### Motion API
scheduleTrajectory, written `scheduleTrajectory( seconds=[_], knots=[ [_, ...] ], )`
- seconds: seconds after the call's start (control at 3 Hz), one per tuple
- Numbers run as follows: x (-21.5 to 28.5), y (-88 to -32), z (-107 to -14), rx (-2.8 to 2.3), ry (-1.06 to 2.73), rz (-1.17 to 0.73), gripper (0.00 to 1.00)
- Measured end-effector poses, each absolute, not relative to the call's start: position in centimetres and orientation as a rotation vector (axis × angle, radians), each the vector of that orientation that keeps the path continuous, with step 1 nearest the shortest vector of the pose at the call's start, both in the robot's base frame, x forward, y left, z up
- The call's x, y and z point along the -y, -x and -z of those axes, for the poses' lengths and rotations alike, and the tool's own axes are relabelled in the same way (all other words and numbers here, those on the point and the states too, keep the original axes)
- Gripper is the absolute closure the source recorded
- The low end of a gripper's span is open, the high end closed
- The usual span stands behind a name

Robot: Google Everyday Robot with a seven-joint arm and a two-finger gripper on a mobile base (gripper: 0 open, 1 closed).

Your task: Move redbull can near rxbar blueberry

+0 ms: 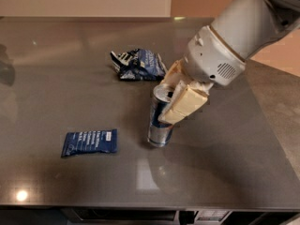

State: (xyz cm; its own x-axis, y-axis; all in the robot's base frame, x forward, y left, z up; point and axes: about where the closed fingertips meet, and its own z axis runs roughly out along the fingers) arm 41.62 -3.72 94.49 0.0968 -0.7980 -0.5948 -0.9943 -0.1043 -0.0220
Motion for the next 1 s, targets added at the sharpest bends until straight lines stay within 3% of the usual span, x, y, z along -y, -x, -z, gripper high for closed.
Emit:
scheduleTrajectory(
  seconds=[1.0],
  knots=[
    [-4.0,-38.2,-92.7,-1.598,2.107,-0.672,1.00]
  ],
)
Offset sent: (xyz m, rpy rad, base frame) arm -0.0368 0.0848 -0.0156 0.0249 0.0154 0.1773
